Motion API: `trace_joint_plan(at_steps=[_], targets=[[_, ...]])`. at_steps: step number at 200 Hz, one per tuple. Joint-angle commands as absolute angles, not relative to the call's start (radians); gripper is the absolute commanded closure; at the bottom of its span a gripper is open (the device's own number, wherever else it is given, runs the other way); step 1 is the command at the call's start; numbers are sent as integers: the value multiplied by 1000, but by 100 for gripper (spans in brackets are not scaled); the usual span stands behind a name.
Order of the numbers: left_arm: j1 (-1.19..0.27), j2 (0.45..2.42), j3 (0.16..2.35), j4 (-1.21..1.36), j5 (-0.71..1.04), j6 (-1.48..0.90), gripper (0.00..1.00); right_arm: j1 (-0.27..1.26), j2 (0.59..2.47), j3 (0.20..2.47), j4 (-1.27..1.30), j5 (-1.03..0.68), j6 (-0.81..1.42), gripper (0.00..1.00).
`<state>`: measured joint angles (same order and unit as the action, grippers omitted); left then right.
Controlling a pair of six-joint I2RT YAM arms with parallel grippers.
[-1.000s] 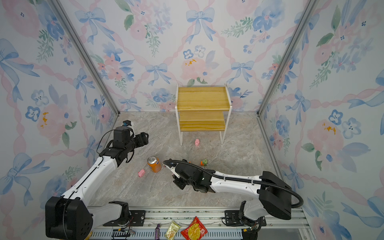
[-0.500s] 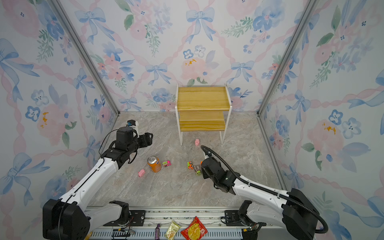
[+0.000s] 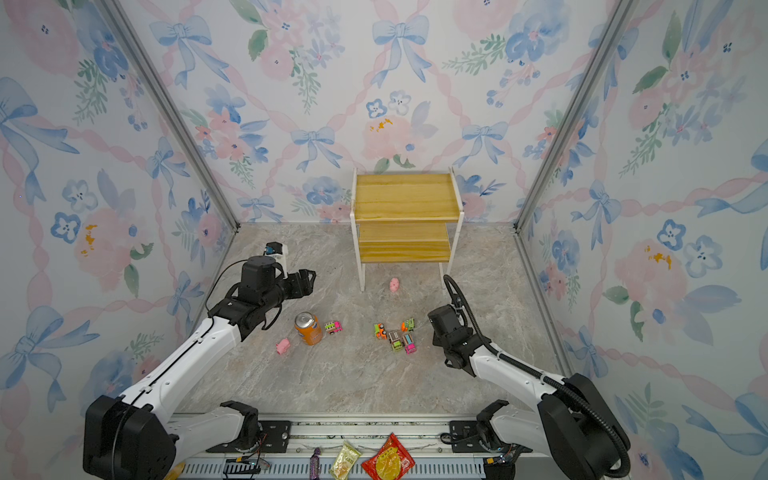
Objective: Place and organize the plastic toys onto the shelf
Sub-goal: 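Carry the pink pig with the right gripper past the toy trucks toward the shelf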
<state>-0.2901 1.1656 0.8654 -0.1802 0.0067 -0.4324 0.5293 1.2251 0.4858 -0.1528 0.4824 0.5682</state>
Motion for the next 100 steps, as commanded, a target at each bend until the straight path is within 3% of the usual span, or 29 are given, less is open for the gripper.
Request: trace_joint_plan(at_steps=[1, 47, 100], targets=[[-301, 1154, 854, -160, 28, -444, 19, 503, 1284, 535, -104, 459, 554, 74], [-307, 1154, 853, -158, 27, -443, 19, 491, 1406, 603, -83, 441, 545, 73], [-307, 1159, 854, -156, 32, -444, 19, 488, 1448, 624, -63, 381, 533, 57]])
